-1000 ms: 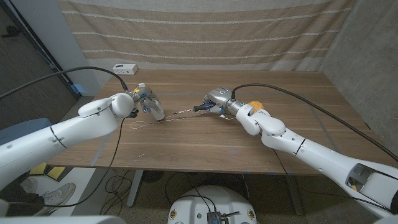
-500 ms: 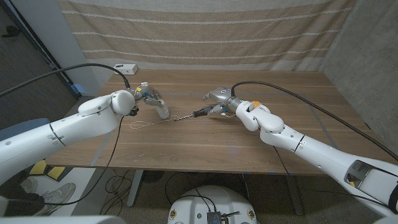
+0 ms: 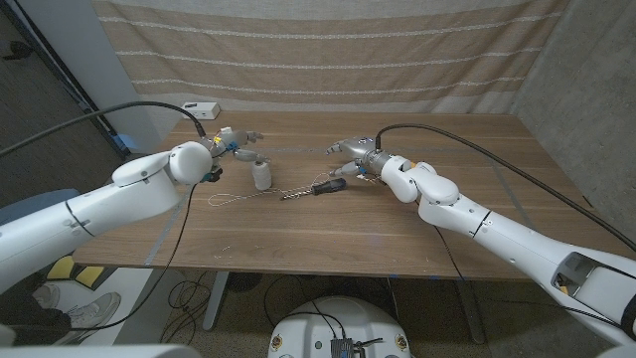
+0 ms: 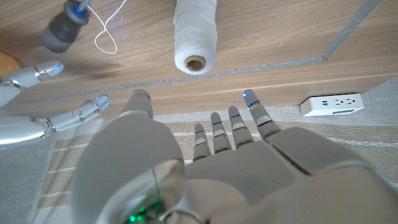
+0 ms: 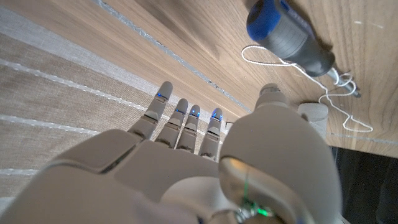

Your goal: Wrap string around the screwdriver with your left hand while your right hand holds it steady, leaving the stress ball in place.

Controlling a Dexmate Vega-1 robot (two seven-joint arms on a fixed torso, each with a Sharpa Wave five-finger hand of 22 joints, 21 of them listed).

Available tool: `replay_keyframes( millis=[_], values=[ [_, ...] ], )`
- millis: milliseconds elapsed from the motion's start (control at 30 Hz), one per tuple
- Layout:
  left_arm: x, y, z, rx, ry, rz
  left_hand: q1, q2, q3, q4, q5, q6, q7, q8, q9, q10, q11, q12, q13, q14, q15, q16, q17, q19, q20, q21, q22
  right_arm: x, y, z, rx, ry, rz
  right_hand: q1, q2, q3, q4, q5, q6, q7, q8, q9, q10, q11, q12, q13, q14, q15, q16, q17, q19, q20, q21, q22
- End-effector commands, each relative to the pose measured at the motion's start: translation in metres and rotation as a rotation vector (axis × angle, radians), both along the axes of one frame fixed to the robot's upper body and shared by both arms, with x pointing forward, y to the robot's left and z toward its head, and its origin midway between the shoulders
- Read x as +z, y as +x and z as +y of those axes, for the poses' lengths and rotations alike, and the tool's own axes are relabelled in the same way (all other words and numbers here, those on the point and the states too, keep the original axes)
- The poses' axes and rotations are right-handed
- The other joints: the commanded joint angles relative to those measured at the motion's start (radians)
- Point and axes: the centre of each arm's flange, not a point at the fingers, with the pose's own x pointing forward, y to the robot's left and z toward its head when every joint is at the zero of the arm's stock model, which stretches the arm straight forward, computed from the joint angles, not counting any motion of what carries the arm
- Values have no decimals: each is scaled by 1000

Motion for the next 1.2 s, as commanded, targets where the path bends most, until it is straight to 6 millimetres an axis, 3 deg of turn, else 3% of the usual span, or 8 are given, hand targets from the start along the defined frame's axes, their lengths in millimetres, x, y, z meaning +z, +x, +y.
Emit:
replay_keyframes(
  millis=[33,167,200,300,600,767,967,1200],
  values=[
    [-11,-15,17,-150,-256,-246,-32,20,1,19,3,15,-11,8,-2,7,10,10,-8,6,-1,11,-5,-5,4,-7,3,10,0,-16,154,209,44,3,43,16,9,1,-43,16,-5,4,-5,12,8,-4,7,-31,15,-12,6,-15,-7,0],
    [-13,-15,20,-206,-308,-277,-52,43,5,31,9,7,-21,5,-7,-4,7,7,-19,-7,-4,8,-13,-16,-5,-18,3,15,2,-20,200,269,63,-8,74,27,18,-7,-64,22,-1,4,-9,17,11,-9,15,-26,20,-23,24,-40,-10,0],
    [-14,-14,21,-226,-322,-277,-72,56,4,43,10,8,-23,6,-9,-7,8,8,-27,-21,-10,4,-19,-29,-16,-28,3,16,2,-21,214,289,70,-22,101,34,30,-11,-67,21,3,4,-14,19,11,-12,16,-26,23,-26,25,-46,-14,1],
    [-15,-13,23,-252,-339,-284,-114,73,-1,67,8,22,-24,10,-12,-15,8,8,-44,-44,-18,1,-32,-50,-38,-46,2,19,4,-26,249,340,97,-44,126,44,49,-18,-67,27,8,4,-13,29,13,-16,18,-21,26,-32,31,-66,-18,1],
    [-17,-7,27,-363,-399,-306,-176,79,-1,89,7,-16,-41,-2,-20,-50,3,2,-94,-116,-58,-9,-80,-73,-122,-85,0,26,0,-38,364,514,98,-113,134,50,87,-33,-50,49,18,3,-12,48,17,-26,25,-9,32,-46,65,-89,-19,1],
    [-19,-3,34,-404,-419,-307,-190,79,-1,93,6,-30,-41,-5,-21,-59,2,2,-107,-127,-69,-8,-92,-73,-142,-93,-1,28,-3,-38,411,583,99,-127,134,58,90,-37,-48,59,18,3,-14,59,16,-30,34,-5,34,-53,86,-87,-18,-1],
    [-23,3,44,-468,-482,-321,-227,135,48,137,17,-41,26,-4,-23,-62,-5,7,-144,-131,-80,3,-110,-51,-159,-101,2,33,-3,-46,488,723,110,-142,131,62,90,-40,-49,70,17,2,-23,66,13,-35,27,1,30,-63,93,-91,-22,-3],
    [-29,17,48,-520,-573,-330,-245,137,103,162,27,-62,78,-7,-24,-55,-11,10,-169,-123,-86,8,-118,-35,-168,-104,2,39,-4,-57,484,818,65,-154,136,72,91,-41,-39,76,20,2,-19,74,15,-40,27,5,28,-71,99,-99,-27,-4]
  ],
)
